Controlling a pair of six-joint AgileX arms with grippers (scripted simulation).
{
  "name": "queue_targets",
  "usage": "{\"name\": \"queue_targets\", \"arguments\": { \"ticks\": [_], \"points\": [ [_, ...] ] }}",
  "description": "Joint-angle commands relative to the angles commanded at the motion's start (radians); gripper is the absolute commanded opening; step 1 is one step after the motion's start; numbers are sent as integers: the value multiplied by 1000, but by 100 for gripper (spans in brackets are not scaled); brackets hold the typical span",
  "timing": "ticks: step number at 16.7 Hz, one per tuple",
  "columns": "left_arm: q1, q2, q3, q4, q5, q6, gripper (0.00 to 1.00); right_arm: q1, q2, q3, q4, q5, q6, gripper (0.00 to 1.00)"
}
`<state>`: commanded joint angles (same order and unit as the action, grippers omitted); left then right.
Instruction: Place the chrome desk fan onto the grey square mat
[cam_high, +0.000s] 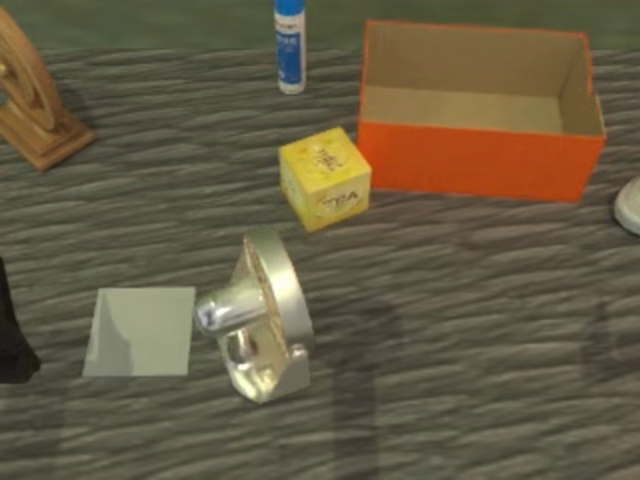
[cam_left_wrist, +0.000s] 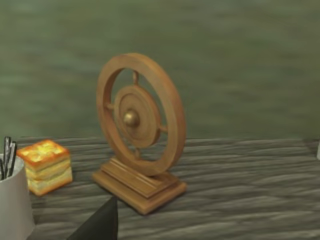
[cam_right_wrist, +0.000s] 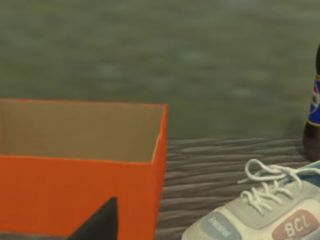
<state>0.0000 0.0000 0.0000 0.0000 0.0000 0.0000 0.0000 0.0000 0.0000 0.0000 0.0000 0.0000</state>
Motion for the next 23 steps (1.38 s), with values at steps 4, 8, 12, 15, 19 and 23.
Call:
{"name": "queue_targets", "arguments": {
  "ticks": [4, 8, 12, 15, 19, 23],
  "points": [
    [-14, 31, 28, -30, 1, -19, 100, 0, 0, 0, 0, 0, 0, 100],
    [-87, 219, 204, -196, 1, -124, 100, 0, 0, 0, 0, 0, 0, 100],
    [-197, 558, 523, -447, 0, -298, 100, 0, 0, 0, 0, 0, 0, 100],
    [-294, 872, 809, -661, -1, -454, 100, 0, 0, 0, 0, 0, 0, 100],
    [-422, 1305, 1197, -944, 0, -662, 100, 0, 0, 0, 0, 0, 0, 100],
    [-532, 1673, 1539, -1186, 0, -840, 100, 0, 0, 0, 0, 0, 0, 100]
  ]
}}
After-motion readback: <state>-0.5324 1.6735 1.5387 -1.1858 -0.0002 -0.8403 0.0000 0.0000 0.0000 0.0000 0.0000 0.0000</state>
